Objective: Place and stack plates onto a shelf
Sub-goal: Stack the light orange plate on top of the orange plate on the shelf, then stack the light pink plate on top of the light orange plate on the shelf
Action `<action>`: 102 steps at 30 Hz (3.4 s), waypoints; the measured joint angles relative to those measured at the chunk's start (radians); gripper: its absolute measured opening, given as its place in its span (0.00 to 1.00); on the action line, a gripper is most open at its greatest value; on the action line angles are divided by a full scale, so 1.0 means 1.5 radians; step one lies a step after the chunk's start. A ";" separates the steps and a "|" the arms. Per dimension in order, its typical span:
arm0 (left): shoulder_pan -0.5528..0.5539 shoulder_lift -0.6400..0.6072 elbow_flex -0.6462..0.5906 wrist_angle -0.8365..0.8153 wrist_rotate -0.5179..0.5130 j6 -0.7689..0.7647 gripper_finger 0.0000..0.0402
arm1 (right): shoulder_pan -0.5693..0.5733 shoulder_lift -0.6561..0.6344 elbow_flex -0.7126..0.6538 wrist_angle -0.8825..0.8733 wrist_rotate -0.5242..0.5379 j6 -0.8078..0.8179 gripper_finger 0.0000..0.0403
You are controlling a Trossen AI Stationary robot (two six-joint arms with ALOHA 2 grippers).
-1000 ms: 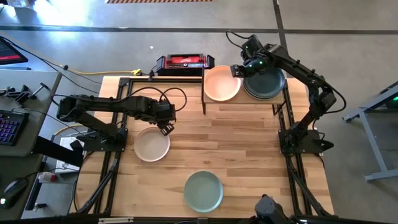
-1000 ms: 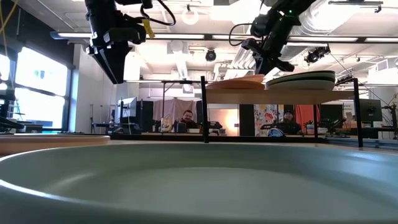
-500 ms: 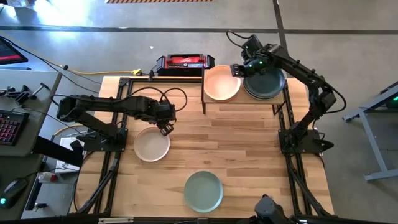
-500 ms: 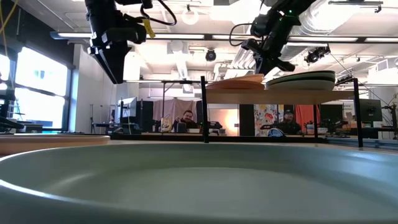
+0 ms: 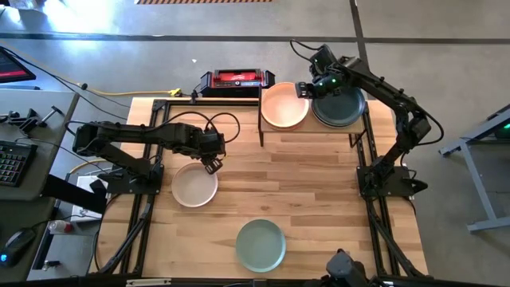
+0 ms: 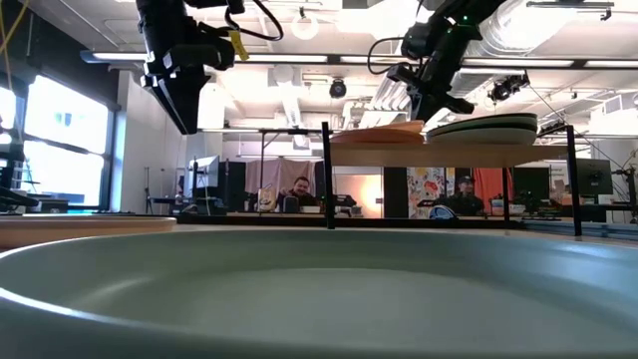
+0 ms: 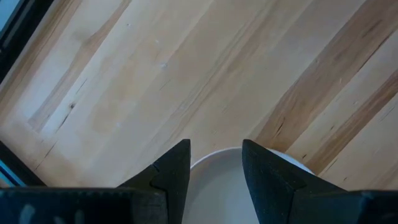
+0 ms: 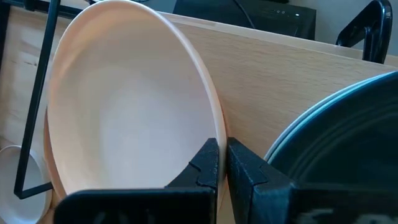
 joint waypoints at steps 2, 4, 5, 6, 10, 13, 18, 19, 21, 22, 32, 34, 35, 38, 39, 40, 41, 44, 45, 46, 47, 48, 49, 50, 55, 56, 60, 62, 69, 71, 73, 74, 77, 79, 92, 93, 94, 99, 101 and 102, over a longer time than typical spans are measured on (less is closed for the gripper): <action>0.000 0.000 0.000 0.000 0.000 0.000 0.34 | 0.000 0.000 0.000 0.000 0.000 0.000 0.00; 0.000 0.000 0.000 0.000 0.000 0.000 0.34 | 0.000 0.000 0.000 0.000 0.001 -0.001 0.00; 0.000 0.000 0.000 0.000 0.000 0.000 0.34 | 0.000 0.000 0.000 -0.001 0.001 -0.001 0.00; 0.000 0.000 0.000 0.000 0.000 0.000 0.34 | 0.000 0.000 0.000 -0.001 0.002 -0.002 0.00; 0.000 0.000 0.000 0.000 0.000 0.000 0.34 | 0.000 0.000 0.000 -0.005 0.002 -0.017 0.00; 0.000 0.000 0.000 0.000 0.000 0.000 0.34 | -0.001 0.000 0.000 -0.005 0.005 -0.014 0.00; 0.000 0.000 0.000 0.000 0.000 0.000 0.34 | -0.007 0.000 0.000 -0.010 -0.002 -0.014 0.00; 0.000 0.000 0.000 0.000 0.000 0.000 0.34 | -0.007 0.000 0.000 -0.010 -0.002 -0.014 0.00; 0.000 0.000 0.000 0.000 0.000 0.000 0.34 | -0.007 0.000 0.000 -0.009 -0.003 -0.013 0.00; 0.000 0.000 0.000 0.000 0.000 0.000 0.34 | -0.007 0.000 0.000 -0.008 -0.003 -0.011 0.01; 0.000 0.000 0.000 0.000 0.000 0.000 0.34 | -0.006 0.000 0.000 -0.003 -0.003 -0.015 0.21; 0.000 0.000 0.000 0.000 0.000 0.000 0.34 | -0.006 0.000 0.000 -0.003 -0.008 -0.018 0.25; 0.000 0.000 0.000 0.000 0.000 -0.001 0.34 | -0.006 0.000 0.000 -0.004 -0.011 -0.018 0.26; 0.000 0.000 0.000 0.000 0.000 0.000 0.34 | -0.006 0.000 0.000 -0.003 -0.042 -0.019 0.28; 0.000 0.000 0.000 0.000 0.000 0.000 0.34 | -0.006 0.000 0.000 -0.003 -0.054 -0.019 0.28; 0.000 0.000 0.000 0.000 0.000 0.000 0.34 | -0.006 0.000 0.002 -0.005 -0.063 -0.021 0.28; 0.000 0.000 0.000 0.000 0.000 0.000 0.34 | -0.006 0.000 0.005 -0.007 -0.067 -0.032 0.28; 0.000 0.000 0.000 0.000 0.000 0.000 0.34 | -0.003 0.000 0.024 -0.024 -0.073 -0.058 0.28; 0.000 0.000 0.000 0.000 0.000 0.000 0.34 | -0.001 0.000 0.032 -0.034 -0.073 -0.067 0.28; 0.000 0.000 0.000 0.000 0.000 0.000 0.34 | 0.001 -0.001 0.041 -0.044 -0.073 -0.075 0.28; 0.000 0.000 0.000 0.000 0.000 -0.001 0.34 | 0.004 -0.001 0.052 -0.054 -0.073 -0.082 0.28; 0.000 0.000 0.000 0.000 0.000 -0.001 0.34 | 0.008 -0.002 0.063 -0.066 -0.074 -0.089 0.28; 0.000 0.000 0.000 0.000 0.000 0.000 0.34 | 0.013 -0.003 0.073 -0.078 -0.076 -0.094 0.28; 0.000 0.000 0.000 0.000 0.000 0.000 0.34 | 0.022 -0.004 0.084 -0.093 -0.078 -0.103 0.28; 0.000 0.000 0.000 0.000 0.000 0.000 0.34 | 0.089 -0.004 0.112 -0.186 -0.081 -0.150 0.28; 0.000 0.000 0.000 0.000 0.000 -0.001 0.34 | 0.106 -0.004 0.112 -0.202 -0.081 -0.157 0.28; 0.000 0.000 0.000 0.000 0.000 0.000 0.34 | 0.185 -0.005 0.102 -0.223 -0.080 -0.164 0.28; 0.000 0.000 0.000 0.000 0.000 0.000 0.34 | 0.228 -0.005 0.102 -0.225 -0.080 -0.157 0.28; 0.000 0.000 0.000 0.000 0.000 0.000 0.34 | 0.386 -0.004 0.102 -0.223 -0.056 -0.090 0.28; 0.000 0.000 0.000 0.000 0.000 -0.001 0.34 | 0.429 -0.004 0.102 -0.218 -0.023 -0.053 0.28; 0.000 0.000 0.000 0.000 0.000 0.000 0.34 | 0.471 -0.004 0.102 -0.213 0.005 -0.013 0.28; 0.000 0.000 0.000 0.000 0.000 0.000 0.34 | 0.491 -0.004 0.102 -0.208 0.015 0.007 0.28; 0.000 0.000 0.000 0.000 0.000 0.000 0.34 | 0.548 -0.004 0.102 -0.182 0.047 0.066 0.28; 0.000 0.000 0.000 0.000 0.000 0.000 0.34 | 0.582 -0.004 0.102 -0.154 0.072 0.103 0.28; 0.000 0.000 0.000 0.027 0.000 -0.001 0.34 | 0.748 -0.004 0.102 -0.051 0.235 0.337 0.28; 0.000 0.000 0.000 0.035 0.000 -0.001 0.34 | 0.756 -0.004 0.102 -0.051 0.247 0.352 0.28; 0.000 0.000 0.000 0.040 0.000 -0.001 0.34 | 0.764 -0.004 0.102 -0.051 0.259 0.368 0.28; 0.000 0.000 0.000 0.070 0.001 -0.001 0.34 | 0.796 -0.004 0.101 -0.051 0.304 0.434 0.28; 0.000 0.000 0.000 0.087 0.002 -0.003 0.34 | 0.804 -0.004 0.101 -0.051 0.314 0.451 0.28; 0.000 0.000 0.000 0.089 0.007 -0.011 0.34 | 0.808 -0.004 0.101 -0.051 0.319 0.460 0.28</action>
